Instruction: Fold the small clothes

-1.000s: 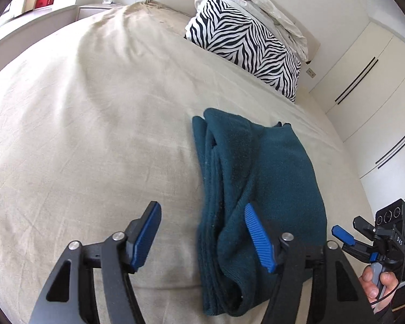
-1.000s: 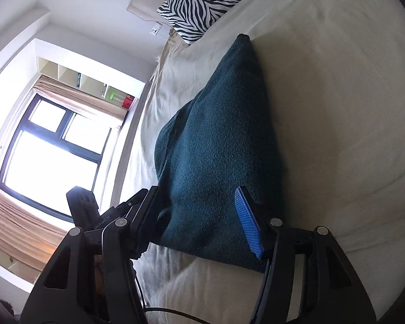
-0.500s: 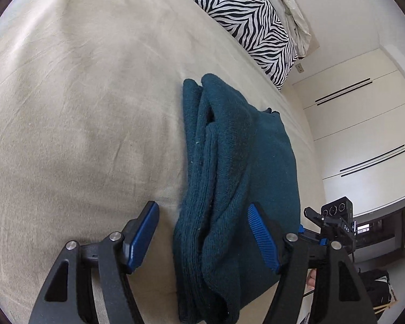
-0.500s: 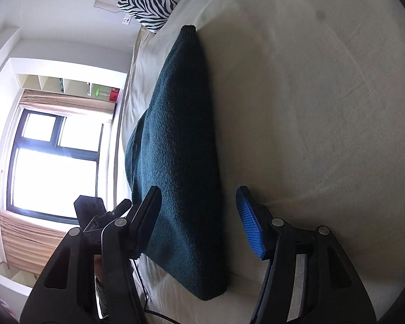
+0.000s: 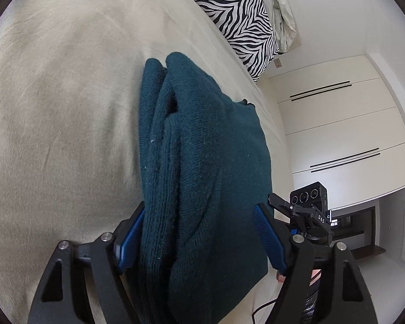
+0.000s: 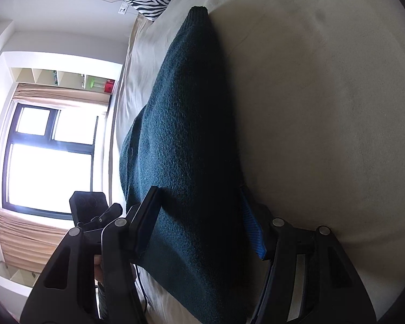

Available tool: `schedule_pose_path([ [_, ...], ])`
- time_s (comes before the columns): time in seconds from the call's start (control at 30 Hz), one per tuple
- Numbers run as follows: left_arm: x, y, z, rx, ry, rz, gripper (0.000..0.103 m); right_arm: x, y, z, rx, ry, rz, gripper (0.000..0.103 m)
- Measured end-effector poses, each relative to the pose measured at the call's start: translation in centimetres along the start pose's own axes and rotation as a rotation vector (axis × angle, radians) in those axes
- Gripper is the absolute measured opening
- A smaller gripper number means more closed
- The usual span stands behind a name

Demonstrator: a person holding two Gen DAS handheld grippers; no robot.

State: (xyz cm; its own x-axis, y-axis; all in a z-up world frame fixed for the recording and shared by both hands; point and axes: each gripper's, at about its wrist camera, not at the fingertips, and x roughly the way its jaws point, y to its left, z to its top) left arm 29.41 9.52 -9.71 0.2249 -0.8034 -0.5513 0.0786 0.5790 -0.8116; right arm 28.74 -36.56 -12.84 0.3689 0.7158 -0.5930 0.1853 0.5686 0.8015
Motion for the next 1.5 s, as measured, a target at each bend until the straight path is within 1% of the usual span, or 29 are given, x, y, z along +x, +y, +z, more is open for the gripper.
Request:
schedule_pose_path([
  [0.03,0.1,0.2,0.0,-0.005,0.005,-0.006,0.066,0.2,0.1,0.0,0.000,0.000,-0.009,0.058],
  [0.07,0.4,0.3,0.0,-0.012,0.013,-0.011,0.055,0.4,0.3,0.1,-0.006,0.001,-0.020,0.058],
  [0.1,0.7,0.6,0.0,-0.019,0.021,-0.006,0.041,0.6,0.5,0.2,-0.012,0.003,-0.034,0.058],
  [0.17,1.0,1.1,-0.3,-0.037,0.026,-0.011,0.035,0.9,1.0,0.4,-0.034,0.005,-0.068,0.056],
  [0.2,0.8,1.2,-0.5,-0.039,0.021,-0.011,0.033,1.0,1.4,0.4,-0.054,0.005,-0.093,0.056],
  [0.27,0.5,0.9,-0.8,-0.030,0.014,-0.001,0.032,0.9,2.2,0.2,-0.102,-0.003,-0.142,0.048],
  [0.37,0.1,0.6,-1.0,-0.030,-0.002,0.004,0.030,0.0,3.2,-0.3,-0.147,-0.029,-0.164,0.039],
  [0.47,-0.5,0.1,-1.3,-0.018,-0.017,0.010,0.029,-1.0,4.3,-0.9,-0.188,-0.055,-0.173,0.036],
  [0.6,-0.9,-2.2,-1.8,0.057,-0.045,0.047,0.028,-2.6,5.2,-1.1,-0.214,-0.079,-0.172,0.035],
  [0.73,-1.0,-4.8,-2.7,0.122,-0.049,0.031,0.028,-5.2,5.1,-1.4,-0.212,-0.097,-0.145,0.035],
  [0.83,-1.3,-5.4,-2.9,0.130,-0.048,0.012,0.028,-6.5,4.7,-2.0,-0.208,-0.101,-0.131,0.034],
  [0.97,-1.5,-5.7,-3.3,0.144,-0.051,0.023,0.028,-7.0,4.3,-2.7,-0.196,-0.113,-0.116,0.034],
  [1.17,-1.4,-6.8,-3.8,0.164,-0.049,0.014,0.028,-7.8,4.5,-3.9,-0.181,-0.139,-0.094,0.034],
  [1.3,-0.1,-8.0,-4.2,0.183,-0.023,0.011,0.028,-8.8,3.3,-4.7,-0.155,-0.145,-0.088,0.034],
  [1.4,1.2,-8.1,-5.4,0.183,0.024,0.026,0.029,-9.7,1.9,-5.6,-0.129,-0.142,-0.098,0.035],
  [1.47,2.5,-7.7,-5.9,0.188,0.053,0.071,0.029,-9.4,0.7,-6.0,-0.103,-0.116,-0.116,0.035],
  [1.5,3.2,-7.2,-6.0,0.185,0.067,0.100,0.030,-8.9,-0.3,-6.0,-0.077,-0.099,-0.138,0.036],
])
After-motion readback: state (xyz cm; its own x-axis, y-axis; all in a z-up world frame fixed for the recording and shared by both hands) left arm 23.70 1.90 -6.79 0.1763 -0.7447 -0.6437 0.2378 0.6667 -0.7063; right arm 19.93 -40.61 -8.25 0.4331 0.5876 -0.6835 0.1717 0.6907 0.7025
